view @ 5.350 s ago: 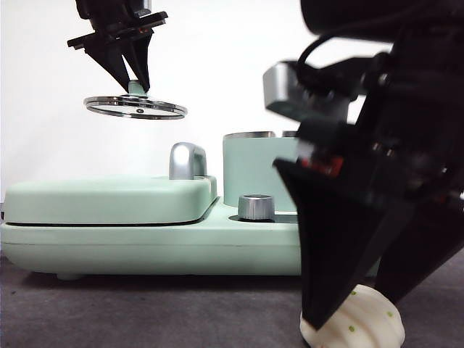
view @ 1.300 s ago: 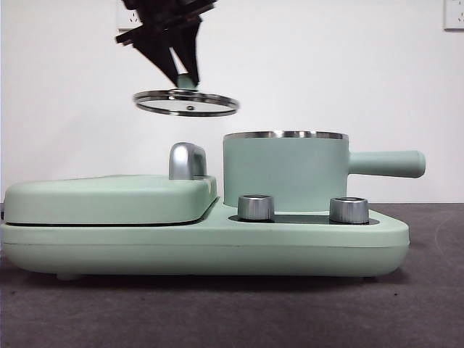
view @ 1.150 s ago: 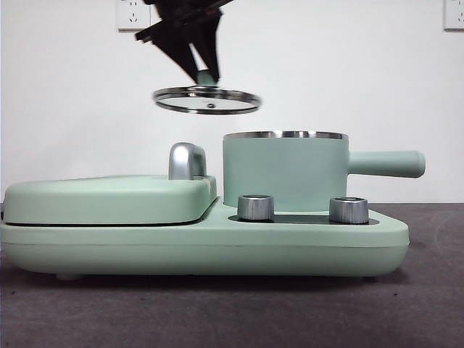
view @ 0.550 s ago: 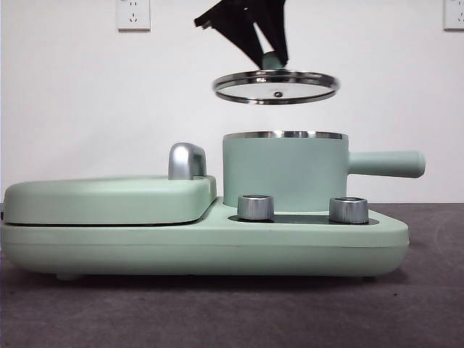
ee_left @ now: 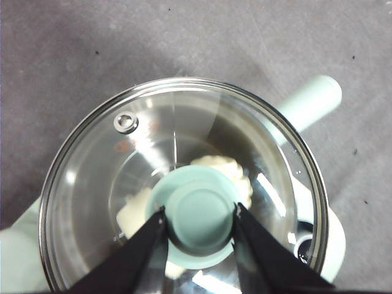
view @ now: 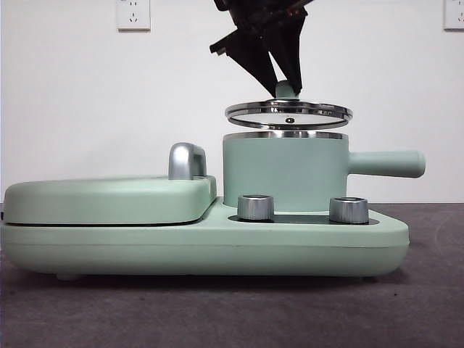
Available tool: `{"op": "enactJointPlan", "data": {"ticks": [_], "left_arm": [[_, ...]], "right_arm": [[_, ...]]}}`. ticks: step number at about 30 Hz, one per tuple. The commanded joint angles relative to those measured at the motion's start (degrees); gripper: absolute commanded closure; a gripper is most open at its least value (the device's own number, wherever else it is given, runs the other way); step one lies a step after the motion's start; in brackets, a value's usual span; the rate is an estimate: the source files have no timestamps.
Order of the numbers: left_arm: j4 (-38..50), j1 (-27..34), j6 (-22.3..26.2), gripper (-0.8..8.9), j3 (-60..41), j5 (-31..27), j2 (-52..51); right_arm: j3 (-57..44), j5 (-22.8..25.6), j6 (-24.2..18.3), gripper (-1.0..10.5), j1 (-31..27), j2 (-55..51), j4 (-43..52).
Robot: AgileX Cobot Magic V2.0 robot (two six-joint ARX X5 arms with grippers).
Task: Put the buns in a small steamer
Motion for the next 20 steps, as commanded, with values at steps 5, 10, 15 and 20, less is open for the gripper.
{"op": "enactJointPlan", "data": {"ticks": [5,10,15,20], "left_arm": [[1.49,0.87,0.63,7.97,1.68,0.39,1.05],[1.64,1.03,1.33,7.98,0.79,0.68,1.05],[1.77,1.03,1.97,7.98,-0.50,1.51,1.16],[2.64,1.03,2.27,7.98,-0.50,1.79,1.27]], "right_arm": [[0.33,-0.22,1.92,5.4,0.35,0.11,0.52],[0.33,-0.22,2.10,5.4,0.35,0.11,0.55],[0.33,-0.20,2.10,5.4,0.35,0.11,0.55],[0.33,-0.20,2.10,5.4,0.35,0.11,0.52]]}}
